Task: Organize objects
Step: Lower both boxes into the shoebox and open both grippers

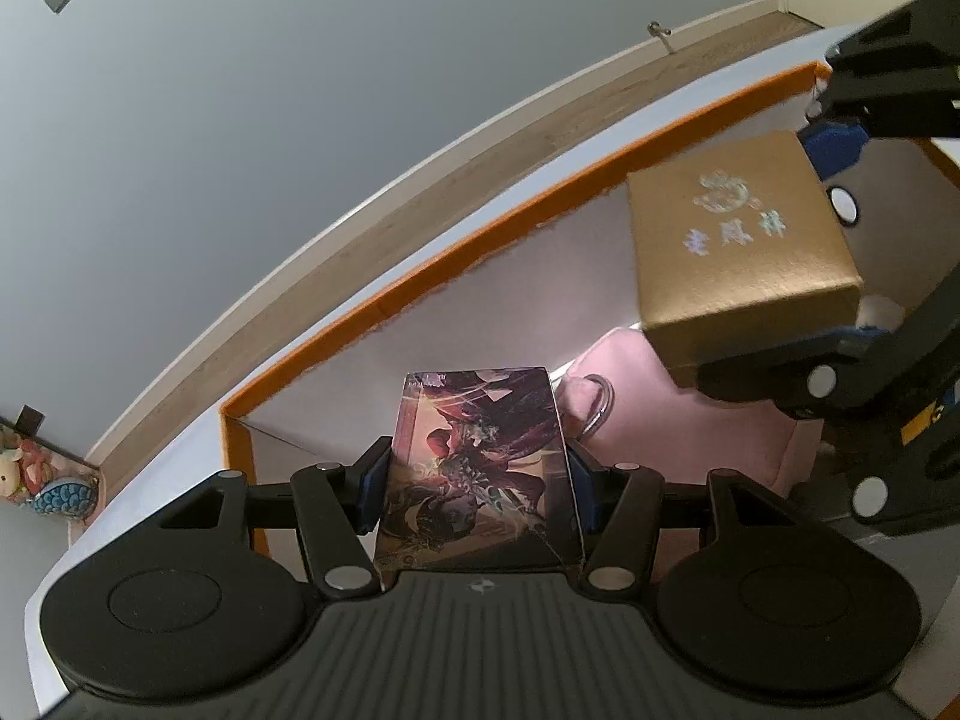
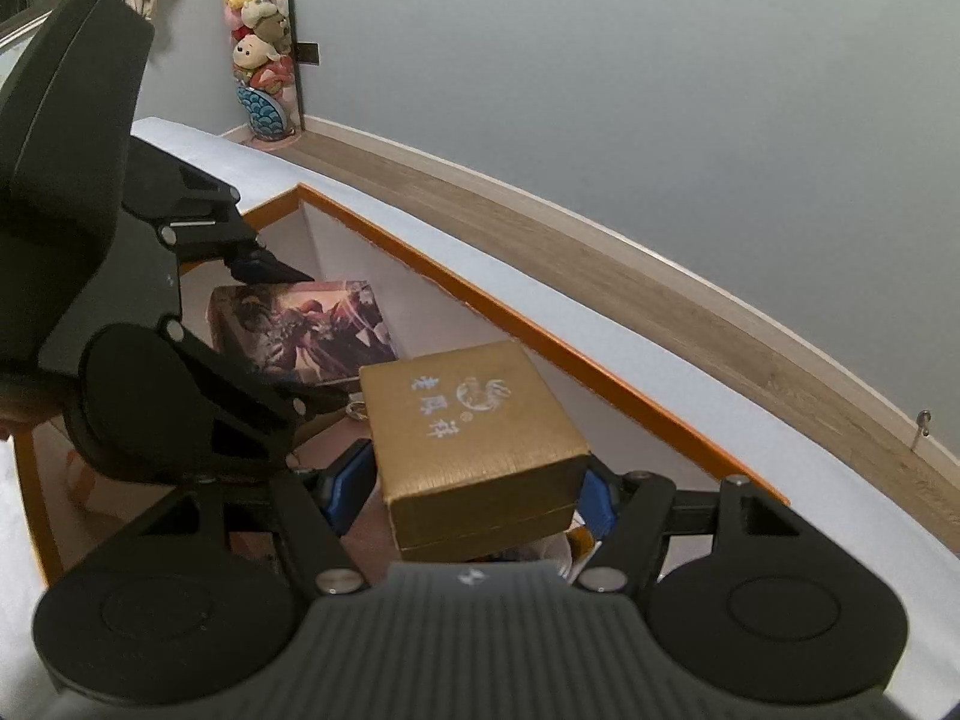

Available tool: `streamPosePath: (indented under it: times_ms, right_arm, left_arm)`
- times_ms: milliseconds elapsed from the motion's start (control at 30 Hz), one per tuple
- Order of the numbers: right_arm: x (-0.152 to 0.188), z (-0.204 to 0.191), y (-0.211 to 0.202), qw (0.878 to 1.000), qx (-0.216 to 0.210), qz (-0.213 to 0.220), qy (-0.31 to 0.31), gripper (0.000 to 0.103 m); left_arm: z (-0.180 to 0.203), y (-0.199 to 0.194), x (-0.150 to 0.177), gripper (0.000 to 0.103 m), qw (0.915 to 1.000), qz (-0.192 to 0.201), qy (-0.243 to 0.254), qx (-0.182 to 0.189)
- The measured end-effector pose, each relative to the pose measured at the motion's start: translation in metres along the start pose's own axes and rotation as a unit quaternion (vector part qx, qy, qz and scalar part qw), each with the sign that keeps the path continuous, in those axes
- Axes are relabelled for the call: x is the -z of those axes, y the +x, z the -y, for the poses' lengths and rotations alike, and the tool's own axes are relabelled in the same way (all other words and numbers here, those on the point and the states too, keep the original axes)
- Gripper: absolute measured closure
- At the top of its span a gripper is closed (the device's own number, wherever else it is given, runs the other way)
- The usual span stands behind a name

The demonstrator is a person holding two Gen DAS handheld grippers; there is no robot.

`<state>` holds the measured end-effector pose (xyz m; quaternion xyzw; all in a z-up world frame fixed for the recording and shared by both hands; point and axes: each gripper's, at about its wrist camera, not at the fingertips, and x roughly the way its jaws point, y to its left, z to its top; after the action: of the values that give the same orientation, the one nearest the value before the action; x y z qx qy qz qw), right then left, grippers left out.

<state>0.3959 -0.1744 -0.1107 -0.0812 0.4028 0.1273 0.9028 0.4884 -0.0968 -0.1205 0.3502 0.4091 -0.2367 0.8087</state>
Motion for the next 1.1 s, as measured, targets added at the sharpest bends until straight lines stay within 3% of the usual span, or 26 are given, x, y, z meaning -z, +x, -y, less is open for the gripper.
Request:
streamPosePath:
  times_ms: [433,533,833,1100]
  right_arm:
    - [-0.004,-0.003,0.015,1.0,0.009,-0.006,0.009,0.036]
    - [-0.002,-0.002,0.014,1.0,0.016,-0.009,0.011,0.032]
    - [0.003,0.002,0.0,1.0,0.027,-0.006,0.009,0.03]
    - [-0.001,0.0,-0.018,0.999,0.032,0.002,0.009,0.03]
  left_arm:
    - [0.002,0.014,0.013,0.034,0.9999,-0.011,-0.009,-0.01]
    - [0.001,0.015,0.017,0.033,0.9997,-0.011,-0.016,-0.013]
    - [-0.006,0.007,0.027,0.022,0.9994,-0.011,-0.033,-0.004]
    - [-0.005,-0.012,0.037,0.022,0.9993,-0.006,-0.026,-0.024]
